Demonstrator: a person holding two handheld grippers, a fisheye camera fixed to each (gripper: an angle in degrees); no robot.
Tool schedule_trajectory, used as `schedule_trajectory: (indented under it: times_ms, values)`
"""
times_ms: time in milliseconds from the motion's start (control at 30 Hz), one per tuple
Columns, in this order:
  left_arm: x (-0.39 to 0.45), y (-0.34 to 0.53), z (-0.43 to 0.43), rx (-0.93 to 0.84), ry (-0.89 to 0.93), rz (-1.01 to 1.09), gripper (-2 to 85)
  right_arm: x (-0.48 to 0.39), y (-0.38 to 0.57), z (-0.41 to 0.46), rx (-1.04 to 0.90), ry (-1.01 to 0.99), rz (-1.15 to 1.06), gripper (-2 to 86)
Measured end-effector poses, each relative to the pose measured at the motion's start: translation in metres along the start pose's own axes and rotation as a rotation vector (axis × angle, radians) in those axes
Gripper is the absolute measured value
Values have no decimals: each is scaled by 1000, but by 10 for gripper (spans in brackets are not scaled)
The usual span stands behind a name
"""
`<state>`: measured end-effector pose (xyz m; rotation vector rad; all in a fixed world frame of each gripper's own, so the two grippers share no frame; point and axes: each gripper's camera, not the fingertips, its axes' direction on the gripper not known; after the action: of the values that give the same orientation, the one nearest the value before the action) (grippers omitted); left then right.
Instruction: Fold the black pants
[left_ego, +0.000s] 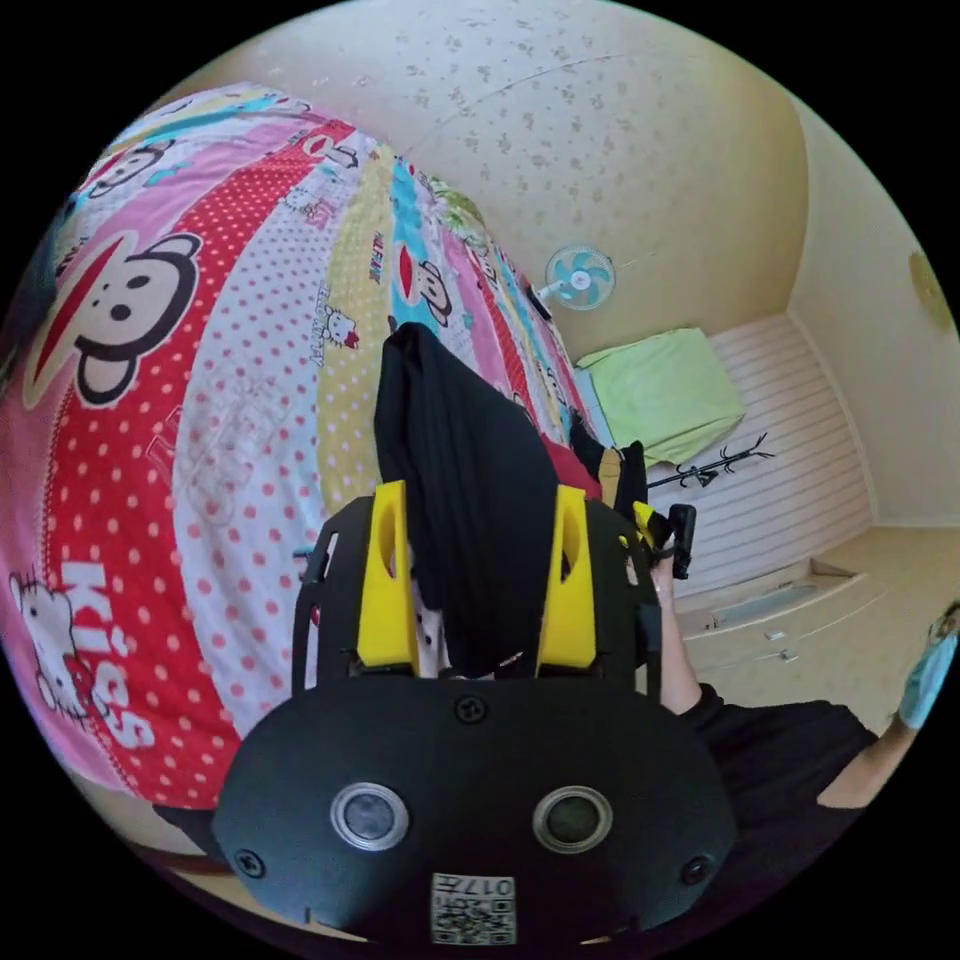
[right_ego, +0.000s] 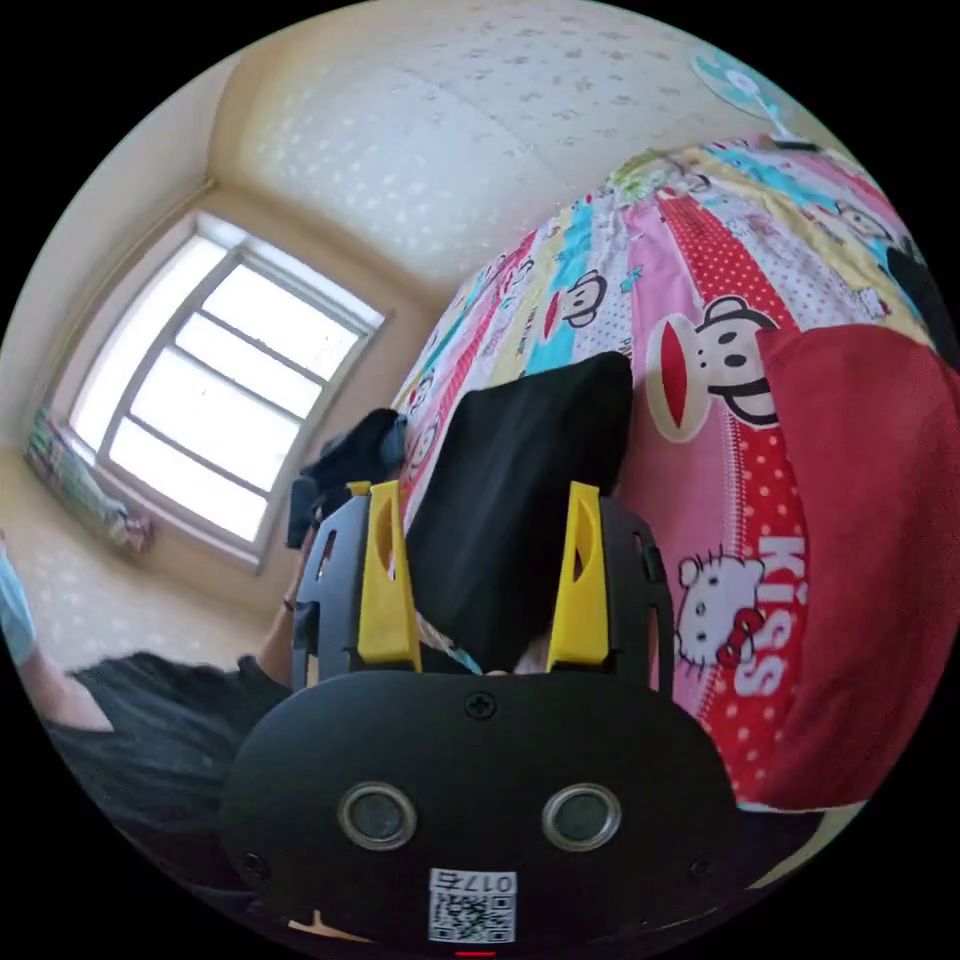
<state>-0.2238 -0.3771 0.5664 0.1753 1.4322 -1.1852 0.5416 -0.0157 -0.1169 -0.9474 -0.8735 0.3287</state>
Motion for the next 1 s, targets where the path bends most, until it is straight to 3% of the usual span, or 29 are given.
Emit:
schedule_trajectory:
  times_ms: [67, 133, 200, 300, 533, 700, 800, 1000]
  values:
    - [-14, -26, 40, -88, -29, -58, 212, 24, -13, 25, -24, 52, 93, 229]
    - [-28, -22, 79, -193, -19, -120, 205, 60, -7, 70, -214, 79, 217, 229]
    - [-18, 2, 82, -81, -55, -81, 173, 60, 27, 76, -127, 104, 128, 196]
    - [-9, 47, 80, -50, 20, -150, 142, 65, 73, 69, -166, -119, 159, 157]
    - [22, 150, -14, -9, 151, -175, 126, 24, 169, 44, -213, -507, 73, 132]
    - [67, 146, -126, 284, 74, -104, 126, -80, 123, 82, -203, -712, -170, 124]
    - [104, 118, -216, 475, -65, 51, 125, -168, 71, 123, -229, -821, -379, 122]
    - [137, 35, -399, 736, -262, 265, 131, -368, -14, 210, -162, -862, -749, 130]
